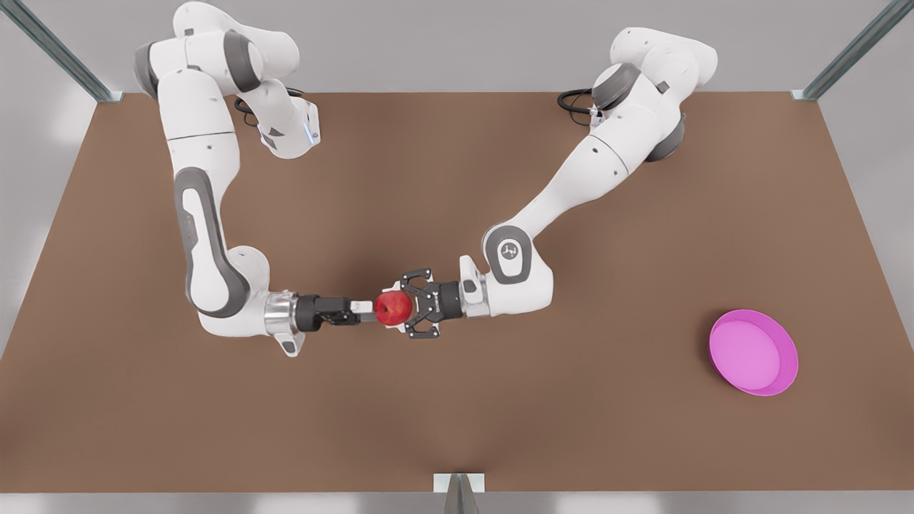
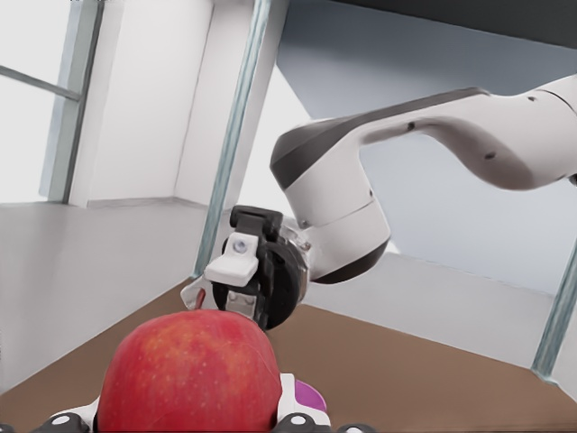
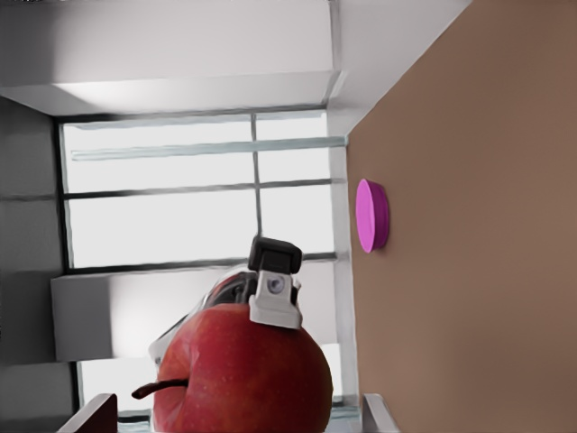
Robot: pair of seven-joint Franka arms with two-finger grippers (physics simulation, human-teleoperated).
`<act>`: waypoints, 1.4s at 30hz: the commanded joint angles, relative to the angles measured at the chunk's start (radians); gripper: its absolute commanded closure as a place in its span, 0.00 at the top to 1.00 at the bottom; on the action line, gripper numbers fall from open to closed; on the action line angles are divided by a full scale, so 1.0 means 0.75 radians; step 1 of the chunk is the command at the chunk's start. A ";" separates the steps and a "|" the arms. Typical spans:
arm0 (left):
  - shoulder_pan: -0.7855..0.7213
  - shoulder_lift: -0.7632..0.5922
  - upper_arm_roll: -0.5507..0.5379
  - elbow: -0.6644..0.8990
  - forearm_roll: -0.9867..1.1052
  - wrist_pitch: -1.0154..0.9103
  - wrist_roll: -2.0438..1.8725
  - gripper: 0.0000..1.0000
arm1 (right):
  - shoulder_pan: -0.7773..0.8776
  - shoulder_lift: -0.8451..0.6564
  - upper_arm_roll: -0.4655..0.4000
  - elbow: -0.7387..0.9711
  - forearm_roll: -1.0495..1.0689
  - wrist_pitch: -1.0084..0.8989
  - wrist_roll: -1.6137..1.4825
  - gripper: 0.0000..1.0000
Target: Use the left arm to pick up the apple from the plate, transfer it to the gripper of the right arm, and then use the right arm to place it into the bowl
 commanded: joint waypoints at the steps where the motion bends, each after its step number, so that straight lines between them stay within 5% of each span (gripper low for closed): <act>1: -0.001 0.001 -0.001 0.001 -0.004 0.004 0.492 0.77 | 0.015 0.002 0.001 0.007 0.078 0.056 -0.313 1.00; 18: -0.003 0.003 0.001 0.001 -0.004 0.004 0.492 0.77 | 0.085 0.006 0.056 -0.022 0.069 0.160 -0.381 1.00; 19: -0.003 0.003 0.001 0.001 -0.004 0.006 0.492 0.77 | 0.085 0.006 0.056 -0.020 0.069 0.166 -0.383 0.98; 21: -0.003 0.003 0.001 0.001 -0.004 0.006 0.492 0.78 | 0.085 0.006 0.056 -0.016 0.069 0.168 -0.383 0.75; 25: -0.003 0.003 0.001 0.001 -0.004 0.008 0.492 0.83 | 0.085 0.006 0.058 -0.016 0.069 0.177 -0.383 0.75; 26: -0.011 0.003 0.001 0.001 -0.006 0.020 0.484 0.99 | 0.085 0.006 0.058 -0.014 0.069 0.177 -0.383 0.75; 42: -0.001 -0.001 0.001 0.001 -0.012 0.024 0.480 0.99 | -0.087 -0.008 0.046 -0.069 -0.221 0.172 -0.399 0.76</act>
